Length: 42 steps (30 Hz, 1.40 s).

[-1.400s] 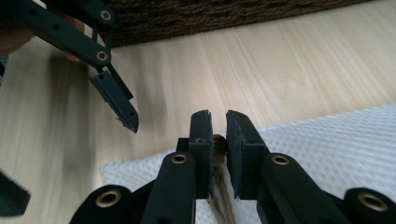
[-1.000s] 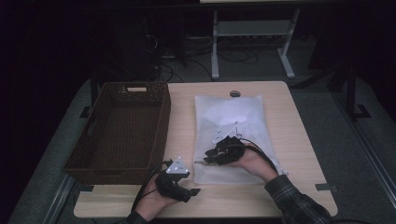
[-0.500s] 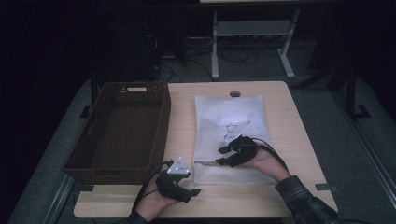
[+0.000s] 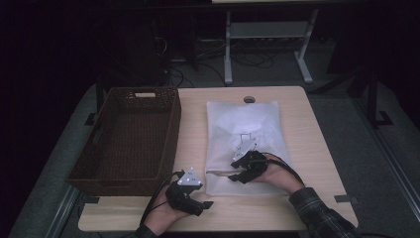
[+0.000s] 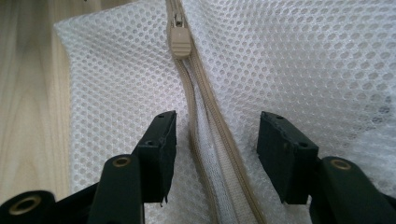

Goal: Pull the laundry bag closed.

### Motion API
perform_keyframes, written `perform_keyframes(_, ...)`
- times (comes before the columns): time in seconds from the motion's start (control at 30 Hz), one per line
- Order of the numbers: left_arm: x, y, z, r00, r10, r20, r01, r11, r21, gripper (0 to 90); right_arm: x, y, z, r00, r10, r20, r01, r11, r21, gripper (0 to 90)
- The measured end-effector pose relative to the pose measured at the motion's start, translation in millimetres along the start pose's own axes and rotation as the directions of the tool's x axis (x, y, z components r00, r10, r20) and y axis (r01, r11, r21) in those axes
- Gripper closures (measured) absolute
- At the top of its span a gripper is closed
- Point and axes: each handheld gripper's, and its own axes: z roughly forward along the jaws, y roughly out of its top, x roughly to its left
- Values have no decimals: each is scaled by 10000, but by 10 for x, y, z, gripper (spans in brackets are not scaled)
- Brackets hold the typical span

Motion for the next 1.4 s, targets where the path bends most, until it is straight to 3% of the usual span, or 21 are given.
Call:
perform_keyframes(0.13, -3, 0, 6, 10000, -20, -19, 20, 10000, -23, 273, 13, -18, 0, 9999, -65, 154, 67, 9999, -109, 494)
perform_keyframes(0.57, -2, 7, 11, 10000, -40, -59, 40, 10000, -7, 274, -7, 0, 2, 9973, 304, 667, -292, 9994, -179, 819)
perform_keyframes(0.73, -6, 32, 9, 9998, -60, -175, 59, 10000, -80, 273, 0, -3, 0, 9958, 496, 766, -478, 9985, -252, 843)
perform_keyframes(0.9, -16, 88, -3, 9996, -98, -265, 90, 9995, -303, 273, -25, -18, -90, 9947, 963, 373, -933, 9928, -746, 849)
perform_keyframes(1.13, 28, 250, -45, 9971, -233, -728, 178, 9970, -755, 273, -33, -33, -263, 9944, 979, 386, -930, 9891, -1143, 849)
perform_keyframes(1.4, 175, 455, -23, 9931, -474, -1074, 360, 9938, -1053, 273, -56, -50, -347, 9940, 1038, 334, -980, 9848, -1437, 849)
